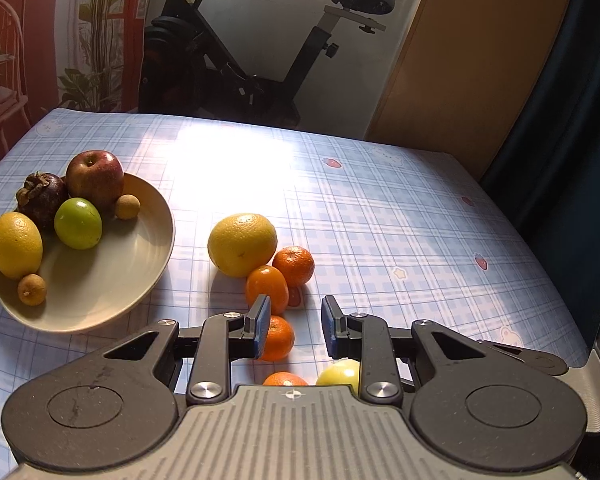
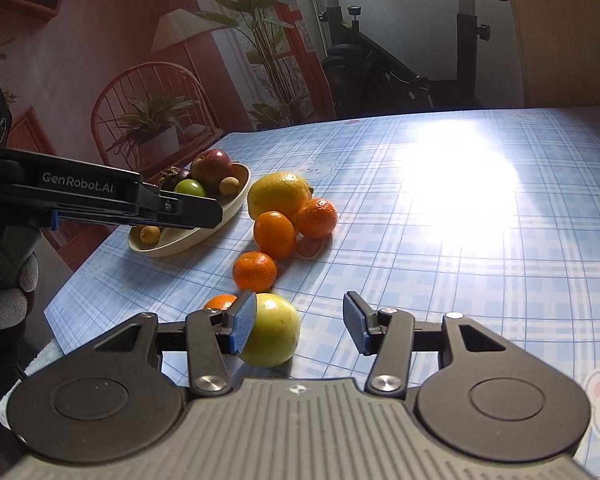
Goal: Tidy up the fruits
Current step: 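Grasp the pale yellow-green apple in the pile with the right tool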
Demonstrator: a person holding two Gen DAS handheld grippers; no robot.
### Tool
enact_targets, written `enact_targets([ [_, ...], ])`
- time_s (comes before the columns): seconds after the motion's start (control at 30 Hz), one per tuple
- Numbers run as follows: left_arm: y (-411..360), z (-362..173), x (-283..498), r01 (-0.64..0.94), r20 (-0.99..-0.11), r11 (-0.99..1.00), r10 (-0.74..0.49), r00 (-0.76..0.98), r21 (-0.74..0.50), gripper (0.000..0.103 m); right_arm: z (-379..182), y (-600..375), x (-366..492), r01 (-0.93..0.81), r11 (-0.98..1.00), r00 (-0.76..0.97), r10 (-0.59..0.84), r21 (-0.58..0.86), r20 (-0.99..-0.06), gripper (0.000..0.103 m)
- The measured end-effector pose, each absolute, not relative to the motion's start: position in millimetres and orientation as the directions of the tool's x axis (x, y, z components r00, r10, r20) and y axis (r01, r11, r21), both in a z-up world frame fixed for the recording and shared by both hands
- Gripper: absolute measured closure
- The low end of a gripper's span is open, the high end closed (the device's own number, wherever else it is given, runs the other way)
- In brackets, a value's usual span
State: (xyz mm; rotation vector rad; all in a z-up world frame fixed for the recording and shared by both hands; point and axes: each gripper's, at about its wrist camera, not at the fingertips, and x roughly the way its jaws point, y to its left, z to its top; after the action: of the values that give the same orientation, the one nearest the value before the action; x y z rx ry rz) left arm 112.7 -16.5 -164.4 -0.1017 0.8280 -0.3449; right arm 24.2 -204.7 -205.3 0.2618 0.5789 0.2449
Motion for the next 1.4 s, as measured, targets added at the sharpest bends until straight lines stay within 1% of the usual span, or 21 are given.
enact_targets([
  [0.2,-15,-170,112,0.247,-0.719,0.943,-0.331,0.611,-0.225,0.074,-201,-197,21,-0.176,0.946,0.805,0.296,0.271,-0.513,0.051],
  [0.37,-15,-171,111,0.246,-0.719,0.941,-0.337,0.608,-0.233,0.074,-205,-196,24,-0.204,0.93,0.784,0.343,0.307,-0.517,0.051],
  [0.6,-15,-174,111,0.254,-0.717,0.935,-0.354,0.6,-0.249,0.074,-217,-193,36,-0.205,0.922,0.757,0.362,0.328,-0.544,0.051],
  [0.7,-14,-175,112,0.253,-0.718,0.933,-0.359,0.597,-0.256,0.074,-219,-195,40,-0.208,0.913,0.758,0.377,0.351,-0.532,0.05],
  [0.83,-13,-178,114,0.249,-0.721,0.93,-0.367,0.588,-0.27,0.074,-223,-190,45,-0.231,0.906,0.734,0.402,0.355,-0.547,0.05],
  [1.0,-14,-181,117,0.256,-0.727,0.922,-0.387,0.567,-0.291,0.074,-225,-181,48,-0.259,0.912,0.726,0.401,0.319,-0.558,0.049],
  [1.07,-16,-183,117,0.269,-0.731,0.917,-0.398,0.554,-0.295,0.074,-226,-180,48,-0.263,0.915,0.729,0.397,0.307,-0.558,0.052],
  [1.27,-23,-185,118,0.3,-0.735,0.908,-0.415,0.535,-0.294,0.074,-226,-173,46,-0.278,0.933,0.752,0.358,0.227,-0.553,0.052],
  [1.4,-31,-186,130,0.376,-0.736,0.88,-0.456,0.5,-0.29,0.074,-226,-179,62,-0.255,0.938,0.762,0.343,0.233,-0.549,0.052],
])
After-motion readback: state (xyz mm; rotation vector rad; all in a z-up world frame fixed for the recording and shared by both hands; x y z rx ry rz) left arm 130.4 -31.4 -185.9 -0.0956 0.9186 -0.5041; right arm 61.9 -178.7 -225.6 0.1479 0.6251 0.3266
